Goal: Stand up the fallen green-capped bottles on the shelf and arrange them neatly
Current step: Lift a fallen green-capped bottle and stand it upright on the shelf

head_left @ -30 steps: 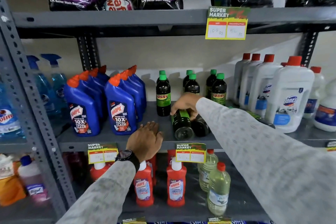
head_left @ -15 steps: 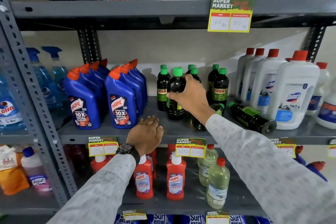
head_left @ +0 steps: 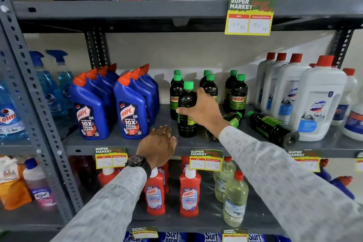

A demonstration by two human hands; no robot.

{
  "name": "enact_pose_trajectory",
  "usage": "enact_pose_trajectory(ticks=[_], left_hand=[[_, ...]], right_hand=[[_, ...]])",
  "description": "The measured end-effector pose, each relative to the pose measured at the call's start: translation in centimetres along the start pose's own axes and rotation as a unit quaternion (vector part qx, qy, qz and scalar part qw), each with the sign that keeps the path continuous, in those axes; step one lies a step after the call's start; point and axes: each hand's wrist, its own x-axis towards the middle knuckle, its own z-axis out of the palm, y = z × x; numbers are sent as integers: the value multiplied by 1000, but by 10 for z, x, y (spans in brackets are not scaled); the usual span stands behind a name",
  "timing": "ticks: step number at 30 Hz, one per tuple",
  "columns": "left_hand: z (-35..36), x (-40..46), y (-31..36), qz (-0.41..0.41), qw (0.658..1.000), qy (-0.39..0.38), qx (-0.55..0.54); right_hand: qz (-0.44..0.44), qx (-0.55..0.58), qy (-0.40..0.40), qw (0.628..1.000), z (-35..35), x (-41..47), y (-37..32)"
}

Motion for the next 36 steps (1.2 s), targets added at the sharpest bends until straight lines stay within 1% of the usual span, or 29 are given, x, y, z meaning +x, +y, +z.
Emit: enact_pose_trajectory(ticks=[2, 4, 6, 8, 10, 12, 15, 21, 24, 27, 29, 31, 36], left_hand=[[0, -1, 0, -1, 1000, -3, -7], [0, -1, 1, 3, 1000, -7, -7], [2, -3, 1, 12, 1000, -3, 3], [6, -6, 1, 11, 1000, -6, -1], [7, -6, -1, 6, 1000, -11, -14], [4, -5, -2, 2, 1000, -16, -20], [-5, -1, 6, 7, 1000, 5, -12], [-6, -3, 3, 4, 1000, 1, -3], [-5, -3, 2, 3, 1000, -5, -3], [-4, -3, 2, 1, 1000, -5, 0], [-3, -2, 2, 0, 1000, -3, 1], [-3, -2, 2, -1, 1000, -5, 0], [-4, -2, 3, -1, 1000, -6, -2]], right_hand=[[12, 30, -40, 999, -9, 5, -4], [17, 113, -69, 991, -24, 14, -10], [22, 181, -126, 975, -40, 26, -13], [29, 176, -199, 964, -48, 36, -13], [23, 132, -233, 963, -48, 42, -12], [22, 123, -225, 966, -49, 45, -13], [24, 128, -204, 970, -59, 43, -11], [-8, 58, -147, 987, -45, 33, -15], [-8, 53, -166, 985, -46, 32, -18], [4, 113, -192, 975, -51, 32, -21], [2, 128, -202, 971, -53, 32, -21], [-7, 130, -197, 972, -52, 33, -18], [-27, 99, -142, 985, -44, 29, -9]])
